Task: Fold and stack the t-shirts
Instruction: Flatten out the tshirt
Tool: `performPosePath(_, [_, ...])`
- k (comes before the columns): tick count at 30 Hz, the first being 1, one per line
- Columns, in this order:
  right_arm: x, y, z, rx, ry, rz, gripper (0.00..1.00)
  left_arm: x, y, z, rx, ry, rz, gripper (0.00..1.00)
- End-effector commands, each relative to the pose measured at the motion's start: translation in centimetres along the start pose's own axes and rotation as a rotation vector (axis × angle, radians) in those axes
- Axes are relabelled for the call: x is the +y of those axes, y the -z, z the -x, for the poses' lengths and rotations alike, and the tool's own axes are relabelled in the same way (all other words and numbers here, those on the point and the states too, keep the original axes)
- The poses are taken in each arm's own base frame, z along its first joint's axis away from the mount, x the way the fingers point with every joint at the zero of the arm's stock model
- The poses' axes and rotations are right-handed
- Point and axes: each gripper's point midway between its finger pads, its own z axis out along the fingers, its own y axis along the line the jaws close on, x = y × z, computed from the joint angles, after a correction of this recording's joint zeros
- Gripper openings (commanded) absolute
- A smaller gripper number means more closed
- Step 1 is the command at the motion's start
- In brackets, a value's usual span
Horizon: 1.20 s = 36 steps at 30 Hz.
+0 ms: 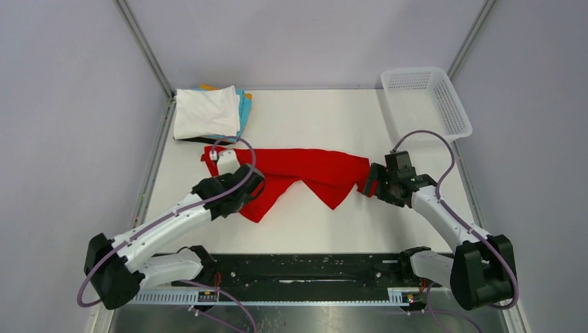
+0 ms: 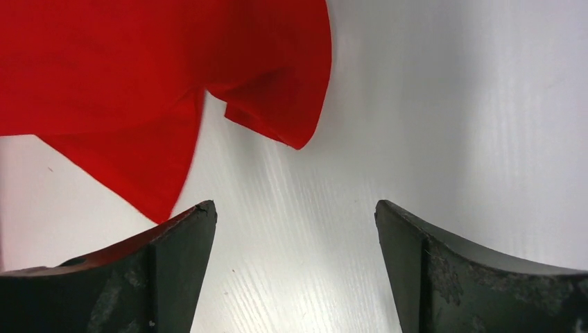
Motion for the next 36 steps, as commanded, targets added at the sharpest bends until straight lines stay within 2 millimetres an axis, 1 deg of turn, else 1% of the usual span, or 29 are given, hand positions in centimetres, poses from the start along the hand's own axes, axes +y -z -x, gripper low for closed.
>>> performPosePath(1, [1.9,-1.1,-1.8,0.038,0.0,0.077,0.9,1.8,1.2,3.6,-0.117,0.039,0.012,0.0])
performPosePath(4, [2.1,-2.0,-1.7,0.012,0.017,0.057,0.83,1.6,2.1,5.0,-0.15,0.052,-0.025,0.0])
performPosePath(7, [2.7,-3.1,-1.6,0.001,0.013,0.064,0.74,1.4,2.6,5.8,-0.164,0.053,-0.035,0.0])
performPosePath(13, [3.7,-4.4,-3.3,0.062,0.05,0.056,0.65,1.4,2.7,6.4,-0.176,0.06,-0.036,0.0])
performPosePath(15, [3.5,-4.8,-3.8,0.072,0.055,0.035,0.63,1.6,2.7,6.5,-0.181,0.065,-0.031,0.0])
performPosePath(18, [2.9,-5.7,-3.5,0.049,0.034,-0.014,0.57,2.0,2.7,6.7,-0.19,0.075,-0.027,0.0])
performPosePath(20, [2.9,-6.5,-3.3,0.04,0.02,-0.029,0.52,2.1,2.8,7.1,-0.2,0.083,-0.032,0.0])
performPosePath(22, [2.9,-6.9,-3.3,0.051,0.014,-0.037,0.43,2.0,3.2,7.6,-0.213,0.091,-0.039,0.0])
performPosePath(25, [3.0,-6.9,-2.9,0.035,0.011,-0.04,0.16,2.1,3.9,8.7,-0.247,0.111,-0.046,0.0])
performPosePath(26, [3.2,-6.4,-2.4,0.011,0.011,-0.025,0.04,2.1,4.4,9.3,-0.265,0.118,-0.052,0.0])
performPosePath(27, [3.6,-5.8,-1.8,-0.013,0.021,-0.006,0.0,2.1,4.9,9.9,-0.281,0.121,-0.061,0.0])
performPosePath(28, [4.0,-5.0,-1.1,-0.035,0.037,0.02,0.0,1.9,5.6,10.8,-0.301,0.123,-0.077,0.0])
performPosePath(30, [4.9,-2.8,0.5,-0.086,0.068,0.064,0.0,1.6,7.5,12.7,-0.346,0.135,-0.116,0.0])
performPosePath(32, [5.7,0.3,2.8,-0.165,0.094,0.102,0.0,1.8,10.0,15.1,-0.418,0.15,-0.15,0.0])
performPosePath(33, [5.8,1.9,3.8,-0.205,0.106,0.108,0.0,2.1,11.4,16.4,-0.46,0.164,-0.166,0.0])
performPosePath(36, [5.9,7.3,6.4,-0.316,0.147,0.136,0.0,3.4,16.8,20.4,-0.605,0.208,-0.238,0.0])
